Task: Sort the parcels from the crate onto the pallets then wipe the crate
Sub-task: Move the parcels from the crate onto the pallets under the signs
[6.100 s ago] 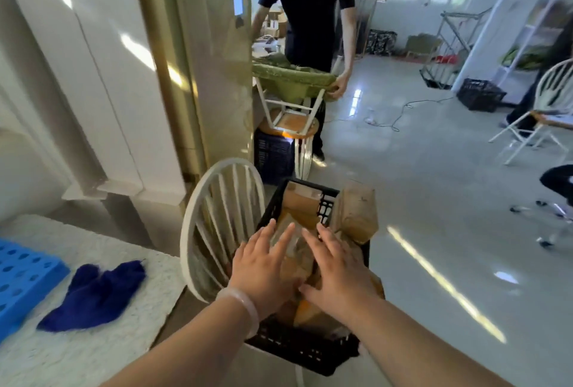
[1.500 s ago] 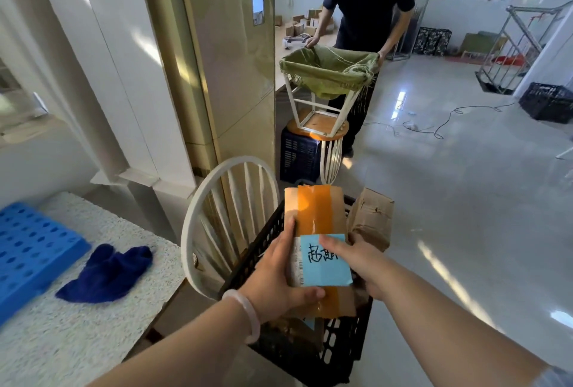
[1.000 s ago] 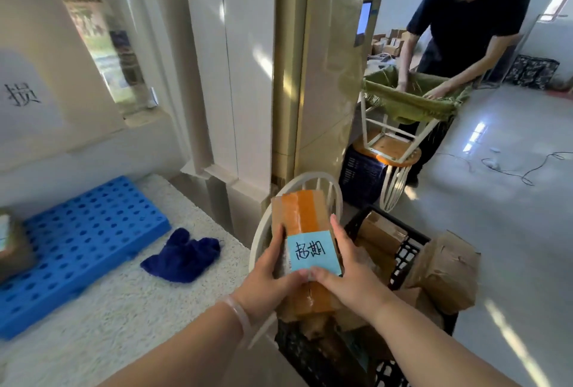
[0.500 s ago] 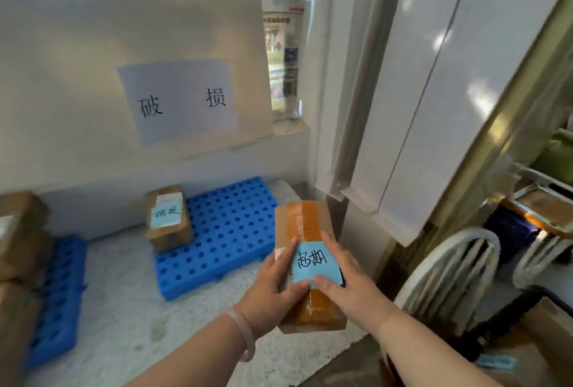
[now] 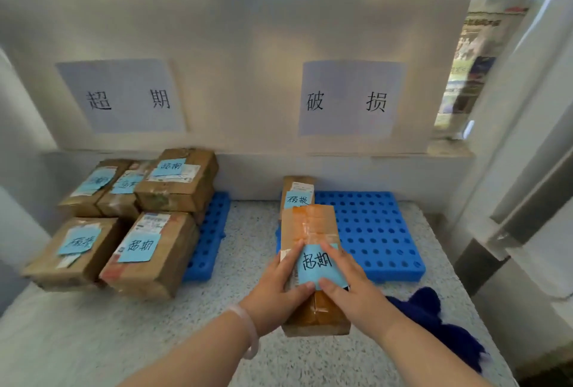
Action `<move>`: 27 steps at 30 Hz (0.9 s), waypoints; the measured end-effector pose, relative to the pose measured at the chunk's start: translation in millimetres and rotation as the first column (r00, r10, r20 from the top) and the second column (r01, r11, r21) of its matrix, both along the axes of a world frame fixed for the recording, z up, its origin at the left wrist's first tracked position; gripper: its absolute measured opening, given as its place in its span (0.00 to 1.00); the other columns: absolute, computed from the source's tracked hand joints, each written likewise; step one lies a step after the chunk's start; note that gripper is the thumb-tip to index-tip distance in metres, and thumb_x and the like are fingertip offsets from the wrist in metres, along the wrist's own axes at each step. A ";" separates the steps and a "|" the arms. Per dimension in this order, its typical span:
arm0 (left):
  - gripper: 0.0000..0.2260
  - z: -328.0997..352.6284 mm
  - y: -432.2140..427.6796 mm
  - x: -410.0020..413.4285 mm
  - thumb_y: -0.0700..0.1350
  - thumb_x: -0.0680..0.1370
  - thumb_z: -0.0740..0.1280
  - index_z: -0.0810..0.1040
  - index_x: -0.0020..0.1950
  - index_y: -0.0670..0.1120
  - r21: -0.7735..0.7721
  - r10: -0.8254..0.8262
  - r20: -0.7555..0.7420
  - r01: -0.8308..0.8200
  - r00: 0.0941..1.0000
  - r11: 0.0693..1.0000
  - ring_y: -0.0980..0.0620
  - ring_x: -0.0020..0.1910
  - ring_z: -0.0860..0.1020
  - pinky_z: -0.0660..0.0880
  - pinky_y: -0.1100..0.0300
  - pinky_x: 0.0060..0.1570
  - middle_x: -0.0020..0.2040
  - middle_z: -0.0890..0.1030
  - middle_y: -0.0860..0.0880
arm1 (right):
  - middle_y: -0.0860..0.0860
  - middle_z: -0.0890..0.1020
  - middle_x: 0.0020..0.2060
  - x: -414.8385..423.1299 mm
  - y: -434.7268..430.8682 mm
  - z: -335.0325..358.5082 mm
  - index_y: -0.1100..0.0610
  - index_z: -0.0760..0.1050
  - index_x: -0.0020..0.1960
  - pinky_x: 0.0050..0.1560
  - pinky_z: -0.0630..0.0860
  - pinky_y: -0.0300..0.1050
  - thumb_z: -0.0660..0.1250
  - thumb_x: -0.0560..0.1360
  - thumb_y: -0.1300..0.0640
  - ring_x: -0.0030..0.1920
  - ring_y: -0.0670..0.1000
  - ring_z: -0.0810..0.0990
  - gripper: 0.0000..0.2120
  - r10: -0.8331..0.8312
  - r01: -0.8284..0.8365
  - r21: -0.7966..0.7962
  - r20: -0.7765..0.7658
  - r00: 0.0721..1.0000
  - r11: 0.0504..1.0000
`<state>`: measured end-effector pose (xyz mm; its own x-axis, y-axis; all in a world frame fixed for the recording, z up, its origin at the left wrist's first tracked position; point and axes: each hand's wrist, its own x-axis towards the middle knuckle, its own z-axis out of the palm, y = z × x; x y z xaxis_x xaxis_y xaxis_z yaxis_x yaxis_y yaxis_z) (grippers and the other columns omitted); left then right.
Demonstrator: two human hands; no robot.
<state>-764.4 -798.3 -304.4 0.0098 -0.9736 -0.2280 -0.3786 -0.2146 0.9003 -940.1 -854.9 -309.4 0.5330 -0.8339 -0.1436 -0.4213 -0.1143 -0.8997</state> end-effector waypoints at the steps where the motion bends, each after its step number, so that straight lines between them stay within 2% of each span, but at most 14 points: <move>1: 0.28 -0.2 7.8 8.0 0.58 0.78 0.65 0.49 0.63 0.81 0.014 0.046 0.012 -0.046 0.999 0.999 0.51 0.69 0.65 0.70 0.55 0.66 0.73 0.59 0.55 | 0.43 0.53 0.76 10.6 1.0 -0.2 0.25 0.55 0.67 0.68 0.66 0.42 0.64 0.80 0.47 0.70 0.44 0.60 0.26 0.046 -0.046 0.006 0.001 0.999 0.999; 2: 0.28 0.4 15.9 15.3 0.59 0.77 0.66 0.49 0.63 0.81 0.024 0.087 0.021 -0.088 0.996 0.996 0.51 0.69 0.65 0.69 0.53 0.67 0.73 0.59 0.54 | 0.43 0.53 0.76 20.8 3.0 -2.2 0.24 0.55 0.67 0.69 0.66 0.43 0.64 0.79 0.46 0.71 0.44 0.60 0.26 0.089 -0.089 0.009 0.003 0.996 0.996; 4: 0.29 1.8 30.7 29.0 0.57 0.78 0.66 0.49 0.64 0.79 0.026 0.156 0.042 -0.157 0.987 0.987 0.51 0.69 0.65 0.69 0.54 0.67 0.73 0.60 0.53 | 0.44 0.52 0.77 39.4 9.3 -5.5 0.22 0.54 0.67 0.72 0.64 0.47 0.64 0.79 0.44 0.73 0.45 0.58 0.27 0.149 -0.149 0.004 0.003 0.989 0.989; 9: 0.29 1.7 60.8 50.1 0.54 0.80 0.65 0.48 0.63 0.78 0.031 0.233 0.079 -0.236 0.969 0.971 0.53 0.68 0.64 0.67 0.57 0.65 0.72 0.60 0.55 | 0.44 0.49 0.78 70.7 29.8 -6.3 0.23 0.52 0.67 0.74 0.59 0.45 0.63 0.79 0.44 0.76 0.46 0.53 0.27 0.238 -0.238 0.005 -0.016 0.971 0.971; 11: 0.29 -0.9 71.9 61.7 0.53 0.80 0.65 0.48 0.64 0.77 0.022 0.265 0.055 -0.267 0.963 0.964 0.54 0.67 0.64 0.67 0.58 0.64 0.71 0.60 0.56 | 0.44 0.49 0.78 84.2 36.9 -2.1 0.27 0.51 0.69 0.72 0.59 0.43 0.63 0.80 0.46 0.74 0.45 0.54 0.27 0.269 -0.269 0.006 -0.019 0.963 0.963; 15: 0.29 -1.0 89.0 100.7 0.52 0.80 0.66 0.51 0.66 0.76 0.010 0.342 0.007 -0.342 0.940 0.940 0.53 0.67 0.66 0.69 0.52 0.67 0.70 0.62 0.55 | 0.43 0.50 0.77 123.6 48.9 11.1 0.29 0.49 0.71 0.68 0.61 0.40 0.62 0.81 0.46 0.72 0.45 0.57 0.27 0.318 -0.319 0.001 -0.052 0.947 0.948; 20: 0.28 7.7 91.6 162.0 0.54 0.80 0.65 0.51 0.68 0.75 0.036 0.329 0.033 -0.330 0.944 0.943 0.51 0.65 0.65 0.72 0.53 0.64 0.67 0.60 0.55 | 0.44 0.52 0.77 186.5 54.6 16.4 0.29 0.48 0.73 0.69 0.66 0.47 0.61 0.80 0.44 0.73 0.51 0.60 0.29 0.295 -0.297 -0.002 -0.087 0.951 0.955; 25: 0.29 7.7 90.5 243.6 0.61 0.76 0.66 0.50 0.65 0.81 0.057 0.322 0.210 -0.340 0.923 0.939 0.45 0.72 0.58 0.66 0.50 0.68 0.74 0.55 0.53 | 0.45 0.57 0.75 262.6 68.7 10.9 0.33 0.50 0.76 0.62 0.68 0.41 0.63 0.80 0.44 0.65 0.46 0.62 0.31 0.219 -0.218 0.025 -0.049 0.974 0.976; 27: 0.28 5.2 88.8 273.5 0.62 0.74 0.66 0.50 0.63 0.82 0.065 0.322 0.209 -0.341 0.923 0.938 0.46 0.71 0.60 0.66 0.49 0.69 0.73 0.56 0.53 | 0.47 0.58 0.73 291.1 69.7 7.4 0.33 0.50 0.75 0.64 0.69 0.43 0.62 0.80 0.44 0.64 0.46 0.64 0.30 0.197 -0.195 0.024 -0.059 0.979 0.980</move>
<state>-490.9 -709.5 -299.2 0.3813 -0.8799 -0.2834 -0.4339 -0.4410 0.7856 -649.0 -785.2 -302.0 0.6756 -0.7110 -0.1952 -0.4465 -0.1839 -0.8757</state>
